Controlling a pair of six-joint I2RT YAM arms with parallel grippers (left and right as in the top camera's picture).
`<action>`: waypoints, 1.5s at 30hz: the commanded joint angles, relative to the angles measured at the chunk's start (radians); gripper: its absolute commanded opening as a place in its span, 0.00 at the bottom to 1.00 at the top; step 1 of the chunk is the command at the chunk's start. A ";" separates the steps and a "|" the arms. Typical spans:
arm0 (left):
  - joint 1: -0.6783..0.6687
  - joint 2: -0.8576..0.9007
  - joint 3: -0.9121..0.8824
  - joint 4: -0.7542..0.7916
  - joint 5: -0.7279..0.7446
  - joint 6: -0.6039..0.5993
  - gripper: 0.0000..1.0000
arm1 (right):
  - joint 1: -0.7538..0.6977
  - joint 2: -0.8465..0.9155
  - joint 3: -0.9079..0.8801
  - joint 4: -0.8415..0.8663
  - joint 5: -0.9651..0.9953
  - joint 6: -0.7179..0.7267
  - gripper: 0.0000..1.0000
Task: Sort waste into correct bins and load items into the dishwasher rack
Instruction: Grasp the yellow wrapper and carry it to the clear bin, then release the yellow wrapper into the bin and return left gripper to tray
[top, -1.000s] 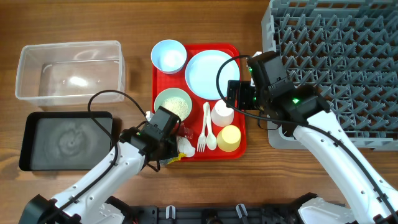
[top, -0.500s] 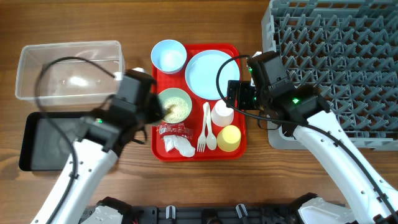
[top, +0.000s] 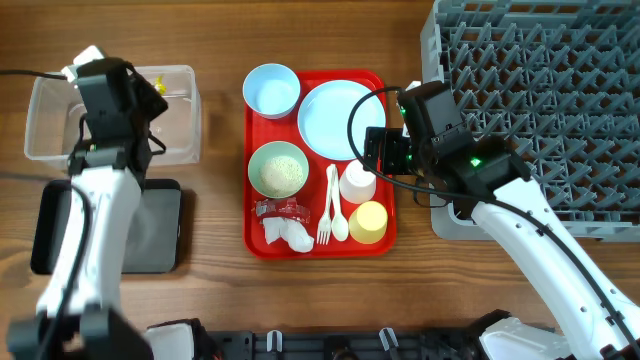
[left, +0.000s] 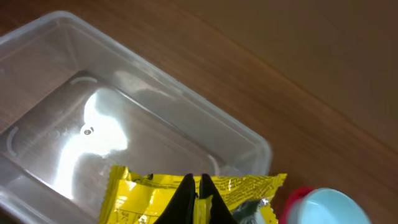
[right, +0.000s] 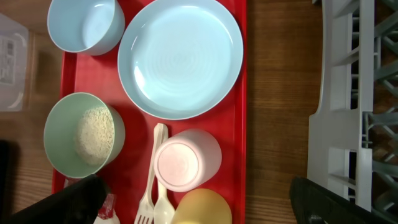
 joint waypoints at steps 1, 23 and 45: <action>0.019 0.132 0.003 0.062 0.035 0.027 0.38 | 0.000 -0.007 0.011 -0.002 0.013 0.013 0.99; -0.263 -0.101 -0.012 -0.569 0.433 0.213 1.00 | 0.000 -0.007 0.011 0.026 0.021 0.010 1.00; -0.674 0.098 -0.116 -0.590 0.195 -0.133 0.87 | 0.000 -0.007 0.011 0.020 0.002 0.010 1.00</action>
